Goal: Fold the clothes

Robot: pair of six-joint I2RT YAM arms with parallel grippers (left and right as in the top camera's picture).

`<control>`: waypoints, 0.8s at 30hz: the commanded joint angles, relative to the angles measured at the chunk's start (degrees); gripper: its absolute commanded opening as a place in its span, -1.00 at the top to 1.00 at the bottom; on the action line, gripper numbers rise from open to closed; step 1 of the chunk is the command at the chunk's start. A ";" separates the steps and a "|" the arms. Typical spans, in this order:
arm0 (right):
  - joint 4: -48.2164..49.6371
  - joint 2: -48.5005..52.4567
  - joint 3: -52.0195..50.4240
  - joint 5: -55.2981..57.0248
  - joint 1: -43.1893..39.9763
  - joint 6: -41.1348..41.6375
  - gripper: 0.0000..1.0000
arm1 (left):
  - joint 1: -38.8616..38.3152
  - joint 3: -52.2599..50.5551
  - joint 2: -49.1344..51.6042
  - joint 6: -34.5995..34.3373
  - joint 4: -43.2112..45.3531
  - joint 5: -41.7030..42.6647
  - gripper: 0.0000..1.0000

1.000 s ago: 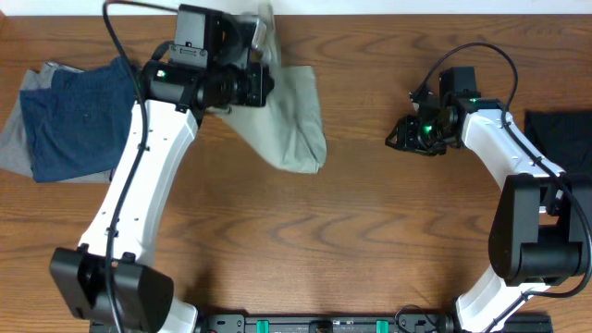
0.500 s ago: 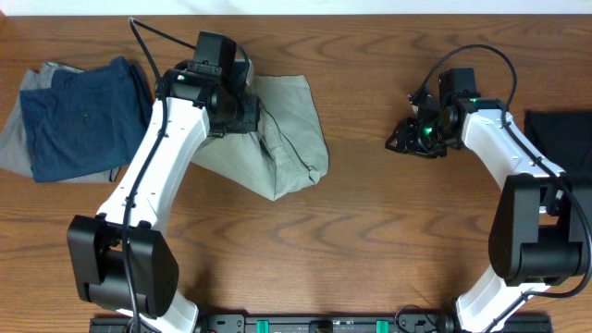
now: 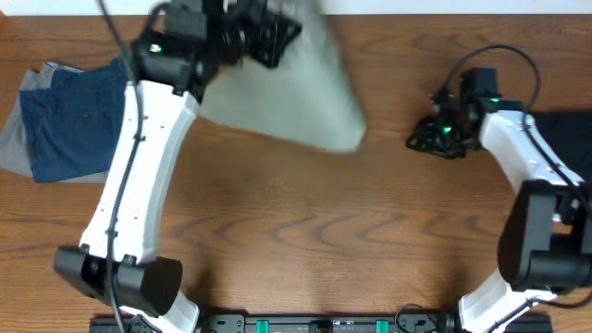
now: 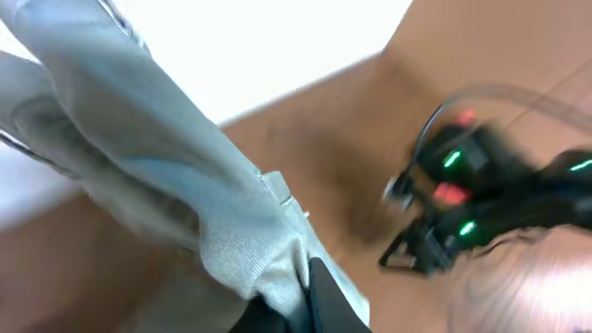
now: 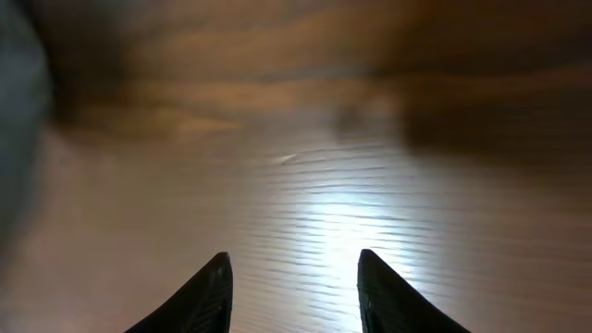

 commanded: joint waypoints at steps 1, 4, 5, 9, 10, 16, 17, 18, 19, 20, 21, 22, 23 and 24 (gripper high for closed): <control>-0.31 -4.76 0.39 1.22 -3.19 1.27 0.14 | -0.17 5.86 -1.16 1.46 -0.35 11.89 0.88; -0.70 -7.13 0.39 1.44 -5.07 1.22 0.11 | -0.13 6.05 -1.09 5.62 -7.91 20.79 0.88; -0.76 -7.80 0.39 1.70 -5.55 1.18 0.10 | -0.26 5.66 -1.03 8.15 -11.93 21.29 0.88; -1.22 -9.46 0.39 3.37 -7.04 1.03 0.07 | -0.87 1.42 -0.94 23.08 -33.09 21.07 0.88; -1.25 -9.55 0.39 3.34 -7.26 1.01 0.07 | -1.03 0.13 -0.94 24.94 -36.11 20.96 0.88; -2.51 -9.55 0.39 -4.52 -6.71 -2.56 0.04 | -2.86 -13.14 -0.92 28.17 -40.70 16.52 0.87; -3.28 -9.55 0.39 -7.21 -6.29 -3.74 0.02 | -3.15 -15.58 -0.92 28.17 -39.74 15.74 0.80; -4.07 -9.55 0.39 -9.27 -5.97 -4.92 -0.01 | -3.32 -17.51 -0.92 28.15 -38.95 15.15 0.74; -4.94 -9.55 0.39 -11.17 -5.46 -6.14 -0.04 | -3.37 -19.15 -0.92 28.15 -38.21 14.69 0.68; -5.57 -9.55 0.39 -12.48 -5.07 -6.86 -0.08 | -3.34 -20.39 -0.92 28.17 -37.55 14.47 0.66; -6.34 -9.55 0.39 -14.08 -4.50 -7.96 -0.13 | -3.34 -21.24 -0.92 28.17 -37.03 14.47 0.66; -6.99 -9.55 0.39 -15.82 -3.91 -9.62 -0.19 | -3.34 -21.40 -0.90 28.24 -36.89 14.47 0.56; -7.41 -9.55 0.39 -17.38 -3.34 -11.32 -0.23 | -3.37 -21.40 -0.90 28.55 -36.79 14.49 0.55; -7.58 -9.55 0.39 -19.19 -2.62 -12.74 -0.25 | -3.50 -21.38 -0.92 28.61 -36.72 14.49 0.49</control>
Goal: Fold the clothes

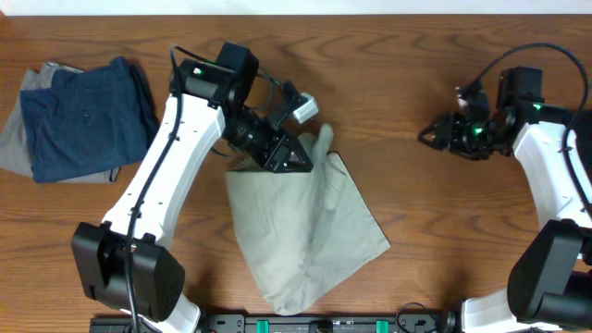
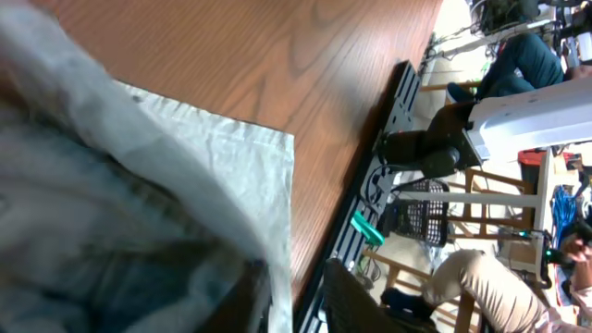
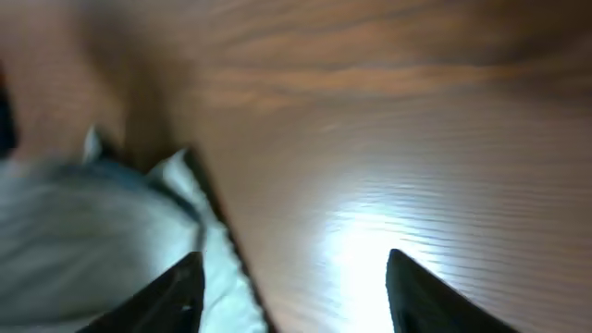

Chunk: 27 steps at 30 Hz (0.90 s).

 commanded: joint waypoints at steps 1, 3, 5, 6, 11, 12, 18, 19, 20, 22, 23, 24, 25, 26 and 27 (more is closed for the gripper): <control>-0.39 -0.70 0.39 -10.51 2.73 -7.76 -0.29 | -0.28 0.24 -0.22 2.73 0.20 0.24 0.45; -0.13 -0.70 0.39 -14.53 4.63 -11.56 -0.42 | -0.70 0.24 -0.22 3.32 0.00 0.22 0.42; 0.90 -0.68 0.39 -14.10 6.73 -12.59 -0.45 | -1.33 0.24 -0.22 3.54 -0.02 -0.09 0.42; 1.33 -0.66 0.37 -13.22 7.41 -12.59 -0.47 | -1.53 0.24 -0.22 3.54 0.00 -0.76 0.42; 4.02 -0.15 0.37 -10.27 11.69 -10.25 -0.53 | -1.75 0.24 -0.22 3.45 -0.02 -6.25 0.42; 5.20 0.09 0.37 -10.19 12.79 -8.79 -0.52 | -1.70 0.24 -0.22 3.48 0.02 -6.21 0.42; 11.32 2.29 0.37 -5.03 18.25 5.62 -0.50 | -1.70 0.24 -0.22 3.48 0.04 -6.73 0.42; 12.15 2.89 0.37 -4.92 19.12 8.98 -0.51 | -1.70 0.24 -0.22 3.48 0.04 -7.69 0.42; 12.74 3.65 0.37 -4.94 19.91 11.87 -0.50 | -1.70 0.24 -0.22 3.45 0.00 -8.85 0.42; 13.33 5.44 0.37 -4.96 21.62 20.04 -0.49 | -1.70 0.24 -0.22 3.48 0.04 -10.43 0.42; 13.42 6.25 0.37 -5.31 22.32 23.63 -0.49 | -1.70 0.24 -0.22 3.48 0.17 -10.95 0.42; 13.77 7.28 0.37 -6.43 23.15 26.84 -0.49 | -1.70 0.24 -0.22 3.48 0.31 -11.54 0.42; 14.40 8.13 0.37 -7.85 23.85 28.46 -0.49 | -1.70 0.24 -0.22 3.45 0.42 -12.22 0.42; 15.30 8.90 0.37 -9.31 24.48 29.33 -0.50 | -1.70 0.24 -0.22 3.45 0.61 -12.90 0.42; 16.68 9.77 0.37 -10.58 25.24 30.01 -0.52 | -1.70 0.24 -0.22 3.45 0.70 -13.40 0.42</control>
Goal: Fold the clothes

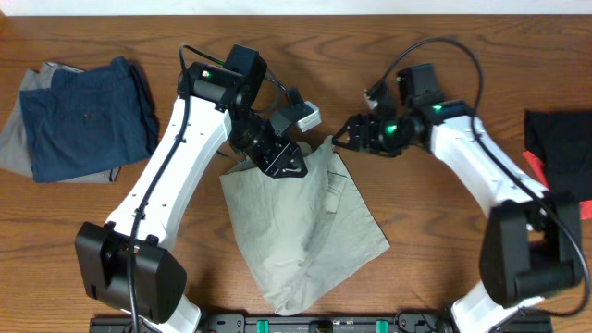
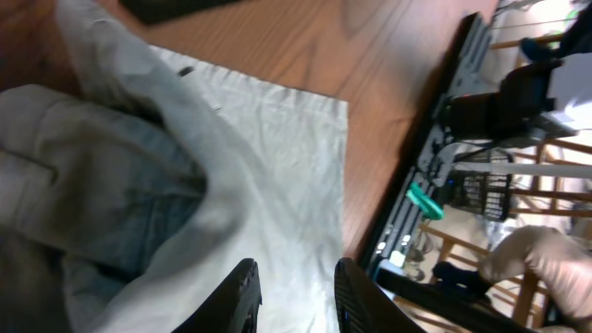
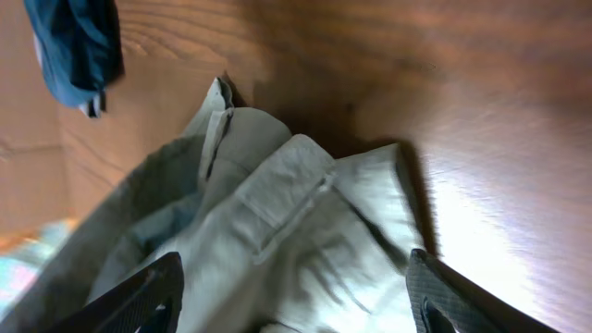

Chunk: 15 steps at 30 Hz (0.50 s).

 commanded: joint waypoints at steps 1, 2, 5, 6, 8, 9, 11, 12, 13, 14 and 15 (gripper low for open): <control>3.02 2.73 0.37 -4.11 2.67 10.73 -0.55 | 0.15 0.31 -0.22 1.51 0.15 -3.34 0.41; 4.35 3.28 0.37 -4.09 3.23 11.32 -0.56 | 0.15 0.31 -0.22 1.53 0.20 -3.32 0.42; 8.22 3.96 0.37 -4.13 4.63 12.39 -0.44 | 0.15 0.31 -0.22 1.53 0.20 -3.34 0.40; 9.27 4.09 0.37 -4.13 5.07 12.41 -0.04 | 0.15 0.31 -0.22 1.53 0.20 -3.34 0.40; 9.88 4.09 0.37 -4.13 5.49 12.31 0.98 | 0.15 0.31 -0.22 1.53 0.20 -3.34 0.40; 9.70 4.02 0.37 -4.13 5.46 12.31 0.98 | 0.15 0.31 -0.22 1.53 0.20 -3.41 0.40; 9.33 3.50 0.39 -4.13 4.90 11.63 0.98 | 0.15 0.31 -0.22 1.40 0.20 -4.42 0.40; 9.38 2.73 0.63 -4.04 4.02 9.92 0.98 | 0.15 0.31 -0.22 1.11 0.33 -5.03 0.40; 9.27 2.08 1.22 -3.93 3.02 7.69 0.98 | 0.15 0.31 -0.22 0.79 0.48 -5.27 0.40; 8.44 1.14 2.56 -3.85 1.46 5.11 0.97 | 0.15 0.31 -0.22 -0.07 0.94 -5.49 0.40; 7.21 0.31 4.28 -3.52 -0.22 3.17 0.97 | 0.15 0.31 -0.22 -0.96 1.55 -6.01 0.40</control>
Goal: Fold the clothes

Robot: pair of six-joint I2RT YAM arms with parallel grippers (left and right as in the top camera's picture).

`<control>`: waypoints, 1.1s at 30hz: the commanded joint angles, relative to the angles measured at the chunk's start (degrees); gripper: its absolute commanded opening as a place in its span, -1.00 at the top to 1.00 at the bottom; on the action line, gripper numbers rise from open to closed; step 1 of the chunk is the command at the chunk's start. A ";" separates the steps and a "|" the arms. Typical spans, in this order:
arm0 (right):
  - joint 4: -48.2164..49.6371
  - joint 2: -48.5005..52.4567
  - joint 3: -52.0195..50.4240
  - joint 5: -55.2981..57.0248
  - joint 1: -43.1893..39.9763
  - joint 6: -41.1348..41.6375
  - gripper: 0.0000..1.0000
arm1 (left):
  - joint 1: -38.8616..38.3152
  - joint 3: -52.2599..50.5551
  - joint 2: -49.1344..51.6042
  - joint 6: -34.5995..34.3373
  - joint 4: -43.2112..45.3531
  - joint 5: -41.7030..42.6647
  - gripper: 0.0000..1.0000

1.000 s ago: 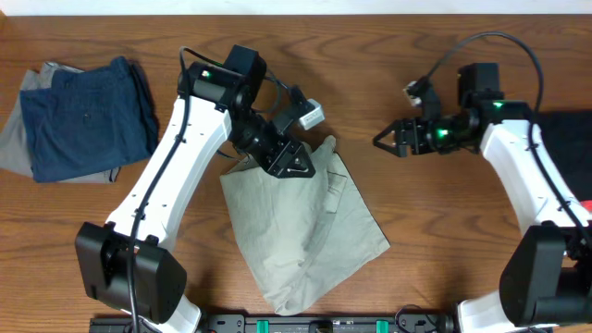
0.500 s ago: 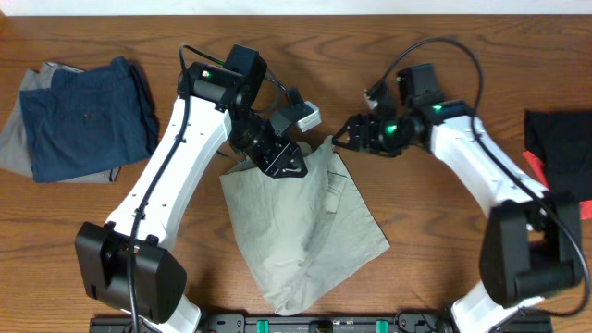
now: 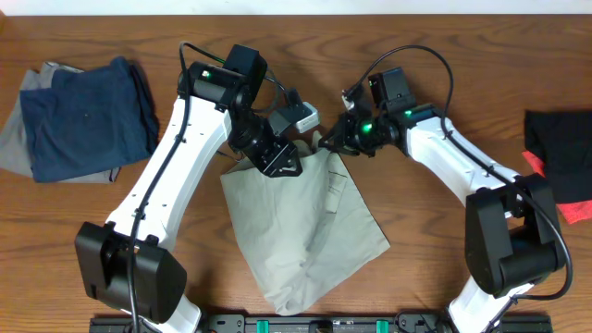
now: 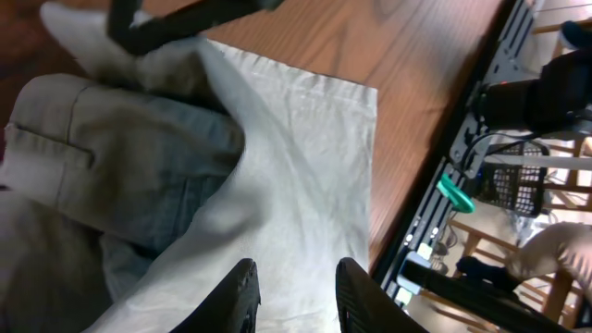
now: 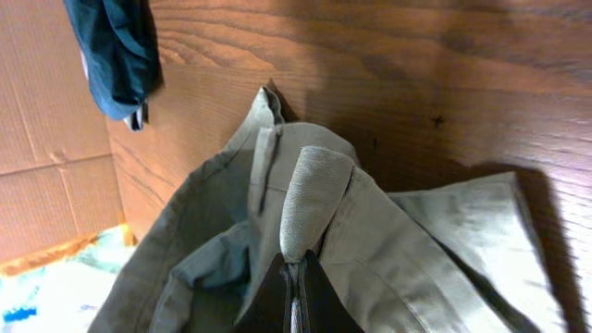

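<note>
Light grey-green trousers (image 3: 305, 222) lie crumpled on the wooden table at the centre. My left gripper (image 3: 282, 164) sits over their upper left edge, open, its fingers (image 4: 242, 294) spread above the cloth (image 4: 277, 185). My right gripper (image 3: 326, 141) is at the garment's top edge, shut on a pinched fold of the waistband (image 5: 310, 199).
A pile of dark blue and grey clothes (image 3: 74, 116) lies at the far left. Black and red fabric (image 3: 560, 153) rests at the right edge. Bare wood (image 3: 462, 259) surrounds the trousers. The left wrist view shows the table's front rail (image 4: 462, 157) and room beyond.
My right gripper, which was open just beside the trousers' top edge, is now shut on a fold of the waistband. The left gripper stays open in nearly the same place.
First my left gripper held the trousers up at the table's far edge while the right hovered open at the right. Then the trousers lay spread at the centre under my left gripper. The left gripper opened, the right came over and now grips the waistband.
</note>
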 commanded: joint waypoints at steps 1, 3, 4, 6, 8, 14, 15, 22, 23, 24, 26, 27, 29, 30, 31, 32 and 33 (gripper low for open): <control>-3.37 -4.22 6.88 0.87 -6.27 -7.67 0.97 | 0.15 0.31 -0.22 -2.32 1.46 -2.51 0.40; -8.85 -5.57 12.90 3.80 -10.45 -10.16 0.98 | 0.15 0.31 -0.22 -4.15 2.89 -3.72 0.41; -12.85 -6.08 17.40 5.95 -13.20 -11.26 0.98 | 0.15 0.31 -0.22 -5.35 3.89 -4.48 0.40; -19.65 -6.32 25.11 8.00 -17.40 -13.33 0.98 | 0.15 0.31 -0.22 -7.98 6.21 -6.03 0.40; -27.39 -6.32 33.18 10.23 -21.57 -15.37 0.98 | 0.15 0.31 -0.22 -12.04 9.51 -8.39 0.40; -49.53 -6.32 45.53 28.33 -28.68 -18.23 0.98 | 0.15 0.31 -0.22 -23.65 21.68 -10.03 0.30; -53.05 -6.32 45.86 33.83 -29.38 -18.01 0.98 | 0.09 0.28 -0.20 -26.27 23.96 -10.03 0.24; -63.76 -6.25 42.29 62.84 -32.22 -9.53 0.98 | -0.59 0.28 0.92 -30.21 29.79 -10.01 0.08; -64.13 -6.25 41.81 63.19 -32.72 -9.11 0.98 | -0.85 0.28 1.38 -30.34 29.86 -10.01 0.05; -64.35 -6.25 41.66 62.77 -33.18 -9.01 0.98 | -1.16 0.28 1.99 -30.40 30.01 -9.99 0.02; -64.46 -6.25 41.64 59.78 -33.79 -9.07 0.98 | -1.73 0.28 3.19 -30.38 30.29 -10.01 -0.06; -64.48 -6.27 41.64 57.99 -33.83 -9.38 0.98 | -2.14 0.28 3.89 -30.40 30.64 -9.99 -0.10; -64.24 -6.27 41.64 51.80 -33.73 -11.39 0.98 | -2.62 0.28 5.07 -30.42 31.06 -10.01 -0.12; -63.84 -6.27 41.64 47.34 -33.59 -13.92 0.98 | -2.75 0.28 5.40 -30.51 31.08 -9.99 -0.12; -63.49 -6.27 41.64 42.47 -33.33 -17.07 0.97 | -2.82 0.28 5.84 -30.80 31.08 -10.01 -0.12; -63.14 -6.27 41.64 36.70 -32.94 -20.96 0.98 | -2.80 0.28 6.01 -31.15 31.08 -9.99 -0.12; -62.95 -6.27 41.64 31.28 -32.48 -25.22 0.97 | -2.80 0.28 6.12 -31.23 31.08 -9.99 -0.12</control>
